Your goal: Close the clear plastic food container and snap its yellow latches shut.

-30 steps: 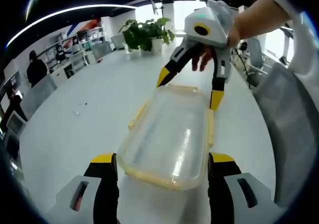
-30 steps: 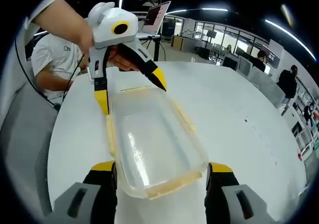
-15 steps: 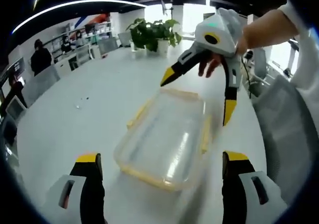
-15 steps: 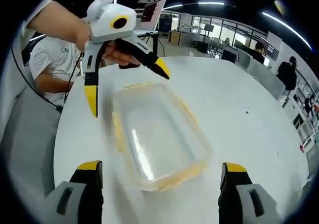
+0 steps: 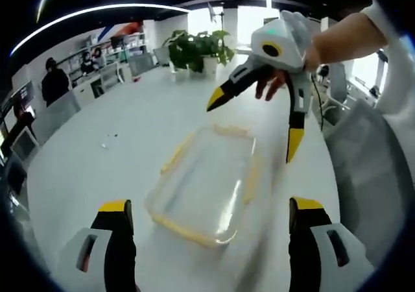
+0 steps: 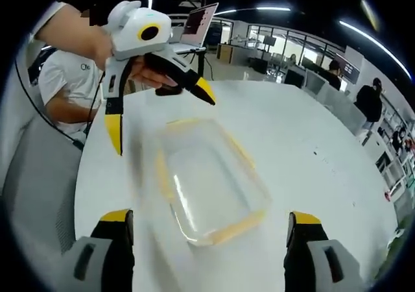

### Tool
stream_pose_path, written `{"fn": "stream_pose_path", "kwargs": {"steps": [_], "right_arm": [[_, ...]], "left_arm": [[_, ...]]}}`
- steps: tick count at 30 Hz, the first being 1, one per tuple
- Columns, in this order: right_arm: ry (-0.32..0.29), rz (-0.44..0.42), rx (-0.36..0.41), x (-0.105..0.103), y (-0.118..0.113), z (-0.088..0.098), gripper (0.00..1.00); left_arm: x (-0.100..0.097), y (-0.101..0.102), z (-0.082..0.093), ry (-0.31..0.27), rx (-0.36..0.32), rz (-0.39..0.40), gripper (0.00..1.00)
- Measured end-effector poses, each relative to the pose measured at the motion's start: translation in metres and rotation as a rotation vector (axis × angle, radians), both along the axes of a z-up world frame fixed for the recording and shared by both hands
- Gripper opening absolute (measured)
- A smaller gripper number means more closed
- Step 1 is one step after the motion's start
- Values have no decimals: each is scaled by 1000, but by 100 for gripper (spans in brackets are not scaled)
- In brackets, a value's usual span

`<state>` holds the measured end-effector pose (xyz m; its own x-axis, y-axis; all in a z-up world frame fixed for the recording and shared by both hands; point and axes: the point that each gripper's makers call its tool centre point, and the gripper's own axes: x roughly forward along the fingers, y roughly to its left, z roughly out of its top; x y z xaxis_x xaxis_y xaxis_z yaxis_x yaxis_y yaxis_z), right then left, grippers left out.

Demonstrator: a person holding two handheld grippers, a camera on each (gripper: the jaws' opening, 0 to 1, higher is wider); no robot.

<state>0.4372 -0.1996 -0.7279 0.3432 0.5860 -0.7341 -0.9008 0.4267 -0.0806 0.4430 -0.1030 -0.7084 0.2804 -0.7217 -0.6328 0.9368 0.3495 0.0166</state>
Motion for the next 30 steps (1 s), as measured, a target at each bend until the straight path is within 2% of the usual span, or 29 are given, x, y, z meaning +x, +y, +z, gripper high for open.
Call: {"fn": "stream_pose_path", "kwargs": {"steps": [17, 22, 30], "right_arm": [[-55, -16, 37, -31, 0, 35, 99], [-58, -18, 62, -45, 2, 45, 99], [-73, -2, 64, -66, 4, 50, 99]], "left_arm": [[-33, -1, 34, -42, -37, 23, 99], [-47, -1, 37, -43, -36, 34, 99], [-71, -2, 42, -48, -49, 44, 98]]}}
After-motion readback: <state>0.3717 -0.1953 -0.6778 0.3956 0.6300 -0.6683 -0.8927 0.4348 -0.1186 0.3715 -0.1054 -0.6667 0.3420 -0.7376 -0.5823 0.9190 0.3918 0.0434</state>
